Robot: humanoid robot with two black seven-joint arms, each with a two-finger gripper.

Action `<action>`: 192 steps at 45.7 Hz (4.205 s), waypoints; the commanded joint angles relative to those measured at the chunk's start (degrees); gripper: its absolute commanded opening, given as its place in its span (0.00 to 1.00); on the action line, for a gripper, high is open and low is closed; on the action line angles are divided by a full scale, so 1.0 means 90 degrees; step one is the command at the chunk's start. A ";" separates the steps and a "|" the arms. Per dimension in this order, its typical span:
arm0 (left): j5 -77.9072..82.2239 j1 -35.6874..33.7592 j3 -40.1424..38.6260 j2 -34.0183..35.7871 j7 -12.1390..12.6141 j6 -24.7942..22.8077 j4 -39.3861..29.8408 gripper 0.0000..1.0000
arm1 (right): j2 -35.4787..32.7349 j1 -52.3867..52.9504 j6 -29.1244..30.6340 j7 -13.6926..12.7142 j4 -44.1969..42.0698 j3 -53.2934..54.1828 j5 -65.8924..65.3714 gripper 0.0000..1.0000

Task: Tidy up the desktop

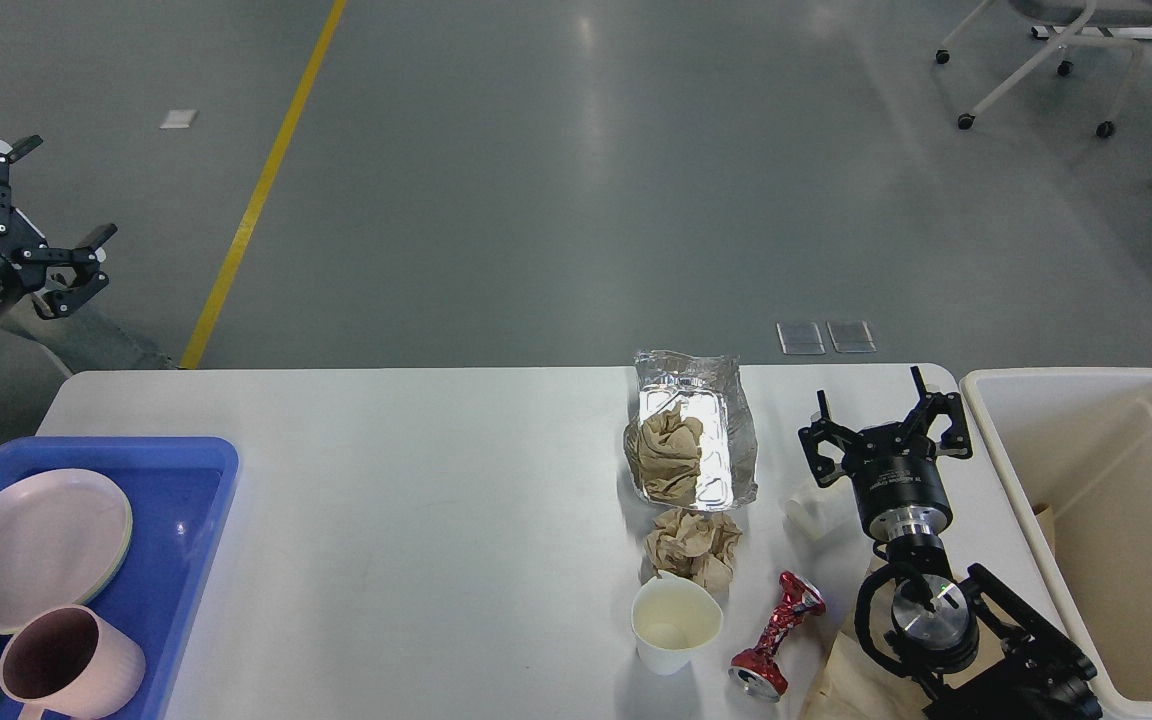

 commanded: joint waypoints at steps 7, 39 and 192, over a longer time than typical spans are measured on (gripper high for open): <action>0.1006 0.1749 -0.1972 -0.0583 -0.0110 0.1277 -0.2341 0.96 | 0.0000 0.0000 0.0000 0.0000 0.0000 0.0000 -0.0004 1.00; 0.3323 0.3977 -0.4524 -0.2263 -0.0666 0.0634 -0.3065 0.96 | 0.0000 0.0000 0.0000 0.0000 0.0000 0.0000 -0.0004 1.00; 0.2122 0.2591 -0.4671 -0.2937 -0.0638 -0.0489 -0.0506 0.96 | -0.0137 0.0010 0.0244 0.0049 0.0293 0.0088 0.0054 1.00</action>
